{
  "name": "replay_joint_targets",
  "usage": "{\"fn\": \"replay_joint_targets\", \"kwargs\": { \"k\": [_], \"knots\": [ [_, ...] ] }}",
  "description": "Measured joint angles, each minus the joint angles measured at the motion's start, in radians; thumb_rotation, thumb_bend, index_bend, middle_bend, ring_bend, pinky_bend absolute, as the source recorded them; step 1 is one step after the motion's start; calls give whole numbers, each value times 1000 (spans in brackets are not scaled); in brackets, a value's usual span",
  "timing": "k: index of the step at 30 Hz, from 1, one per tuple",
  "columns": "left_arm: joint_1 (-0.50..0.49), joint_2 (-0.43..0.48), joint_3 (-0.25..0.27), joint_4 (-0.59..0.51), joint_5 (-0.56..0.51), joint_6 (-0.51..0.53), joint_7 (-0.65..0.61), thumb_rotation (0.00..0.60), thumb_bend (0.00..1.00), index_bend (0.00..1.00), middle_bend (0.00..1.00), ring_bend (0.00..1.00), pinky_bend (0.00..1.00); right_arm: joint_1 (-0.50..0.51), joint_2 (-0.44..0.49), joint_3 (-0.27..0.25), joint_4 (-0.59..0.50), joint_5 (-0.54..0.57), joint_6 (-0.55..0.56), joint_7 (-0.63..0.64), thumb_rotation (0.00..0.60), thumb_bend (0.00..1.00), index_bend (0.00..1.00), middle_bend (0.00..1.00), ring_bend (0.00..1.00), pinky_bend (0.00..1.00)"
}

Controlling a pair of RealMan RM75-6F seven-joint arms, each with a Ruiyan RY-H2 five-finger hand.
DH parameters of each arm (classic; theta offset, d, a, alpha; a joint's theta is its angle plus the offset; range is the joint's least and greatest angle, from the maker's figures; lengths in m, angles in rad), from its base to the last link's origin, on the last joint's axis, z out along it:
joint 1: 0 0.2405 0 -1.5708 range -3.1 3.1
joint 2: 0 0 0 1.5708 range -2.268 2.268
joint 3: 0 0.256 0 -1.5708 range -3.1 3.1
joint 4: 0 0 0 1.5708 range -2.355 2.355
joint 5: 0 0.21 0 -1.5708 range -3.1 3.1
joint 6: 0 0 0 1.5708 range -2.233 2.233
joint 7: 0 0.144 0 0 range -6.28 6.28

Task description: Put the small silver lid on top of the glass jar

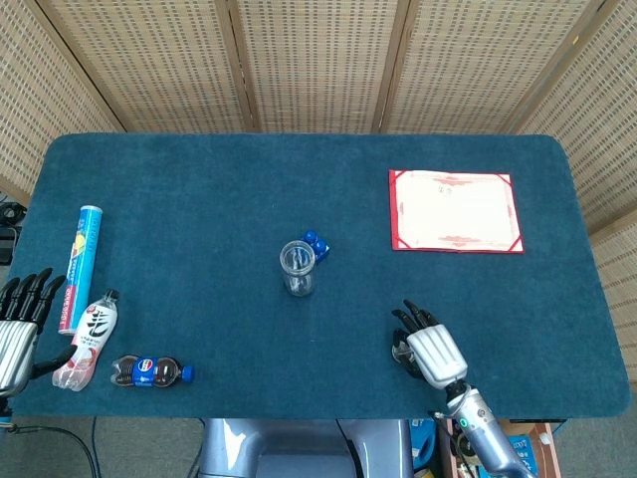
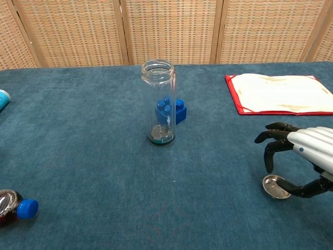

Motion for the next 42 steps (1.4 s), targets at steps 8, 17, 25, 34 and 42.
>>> {"fn": "replay_joint_targets", "kwargs": {
  "k": [8, 17, 25, 34, 42],
  "knots": [
    [-1, -1, 0, 1, 2, -1, 1, 600, 202, 0, 0, 0, 0, 2, -8, -5, 20, 11, -6, 9, 600, 537, 520, 260, 48, 264],
    [-3, -3, 2, 1, 4, -3, 2, 600, 202, 0, 0, 0, 0, 1, -13, -8, 38, 19, -6, 22, 600, 538, 521, 260, 48, 264],
    [-4, -4, 3, 2, 3, -7, 4, 600, 201, 0, 0, 0, 0, 2, -28, -8, 78, 30, -14, 53, 600, 538, 523, 260, 50, 275],
    [-6, -5, 3, 1, 6, -8, 3, 600, 201, 0, 0, 0, 0, 4, -46, -9, 110, 23, -7, 77, 600, 542, 555, 284, 69, 296],
    [-6, -4, 4, 1, 4, -9, 0, 600, 201, 0, 0, 0, 0, 6, -65, -5, 133, 22, -3, 96, 600, 544, 564, 291, 75, 303]
  ]
}}
